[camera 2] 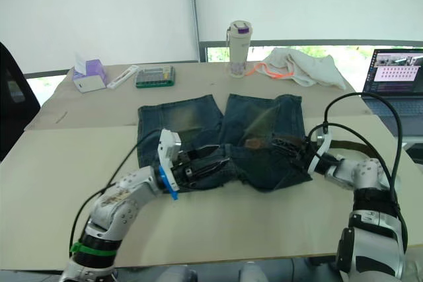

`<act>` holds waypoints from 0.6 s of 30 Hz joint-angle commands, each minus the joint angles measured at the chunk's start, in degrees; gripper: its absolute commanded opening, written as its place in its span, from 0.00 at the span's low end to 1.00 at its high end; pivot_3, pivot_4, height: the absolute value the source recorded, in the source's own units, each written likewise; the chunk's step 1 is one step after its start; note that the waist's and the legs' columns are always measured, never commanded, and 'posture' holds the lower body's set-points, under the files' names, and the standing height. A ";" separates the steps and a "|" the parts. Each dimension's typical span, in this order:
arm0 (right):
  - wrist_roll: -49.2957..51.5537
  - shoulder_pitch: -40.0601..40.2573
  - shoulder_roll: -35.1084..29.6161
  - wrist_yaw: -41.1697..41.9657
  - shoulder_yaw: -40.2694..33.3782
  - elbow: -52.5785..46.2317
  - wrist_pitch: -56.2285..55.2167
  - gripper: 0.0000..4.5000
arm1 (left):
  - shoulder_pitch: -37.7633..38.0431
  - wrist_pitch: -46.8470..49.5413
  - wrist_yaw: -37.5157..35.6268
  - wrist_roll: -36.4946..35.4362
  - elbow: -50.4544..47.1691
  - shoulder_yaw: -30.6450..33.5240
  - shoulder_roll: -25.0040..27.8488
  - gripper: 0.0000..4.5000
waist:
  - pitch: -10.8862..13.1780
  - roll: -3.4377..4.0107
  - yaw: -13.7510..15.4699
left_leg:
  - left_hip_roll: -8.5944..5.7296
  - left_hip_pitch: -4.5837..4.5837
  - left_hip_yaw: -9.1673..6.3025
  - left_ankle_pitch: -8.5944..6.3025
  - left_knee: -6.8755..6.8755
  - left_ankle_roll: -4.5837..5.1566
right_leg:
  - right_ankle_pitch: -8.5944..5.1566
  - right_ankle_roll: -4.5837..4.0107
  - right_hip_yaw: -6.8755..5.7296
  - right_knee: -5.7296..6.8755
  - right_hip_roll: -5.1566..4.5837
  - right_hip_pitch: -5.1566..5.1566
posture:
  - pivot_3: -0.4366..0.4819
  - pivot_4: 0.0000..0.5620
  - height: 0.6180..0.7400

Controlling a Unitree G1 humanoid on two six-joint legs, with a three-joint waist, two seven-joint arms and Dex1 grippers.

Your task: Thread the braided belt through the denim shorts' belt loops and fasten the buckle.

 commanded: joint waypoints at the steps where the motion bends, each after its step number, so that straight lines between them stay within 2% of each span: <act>1: 4.26 0.73 0.94 0.50 -3.44 -4.58 2.07 0.00 | -2.16 5.58 5.62 -6.22 3.41 4.50 -4.34 0.69 | 0.00 0.00 -0.10 | 0.00 0.00 0.00 0.00 0.01 0.00 | 0.00 0.00 0.00 0.02 0.00 0.00 | 0.48 0.27 1.00; 6: 6.19 2.66 3.35 -0.68 -5.69 -7.22 1.51 0.00 | -6.50 9.78 8.27 -10.58 13.00 8.13 -9.43 0.69 | -0.02 0.02 -0.21 | 0.01 0.04 -0.02 0.00 0.02 0.00 | 0.00 0.00 -0.01 0.08 0.05 -0.01 | 0.48 0.27 1.00; 13: 6.74 4.24 4.29 -0.75 -4.98 -9.95 1.51 0.00 | -13.63 9.72 5.88 -6.93 24.32 5.86 -12.51 0.69 | -0.02 0.03 0.01 | -0.08 0.01 -0.01 0.01 0.07 -0.01 | 0.01 0.03 -0.01 0.03 -0.01 0.02 | 0.48 0.27 1.00; 18: 6.18 4.65 3.86 -0.10 -4.05 -10.13 0.97 0.00 | -15.21 9.30 3.95 -7.60 25.79 7.14 -14.46 0.69 | -0.01 0.02 -0.06 | -0.08 -0.01 -0.02 0.01 0.06 -0.02 | 0.01 0.03 -0.01 0.02 0.00 0.00 | 0.48 0.27 1.00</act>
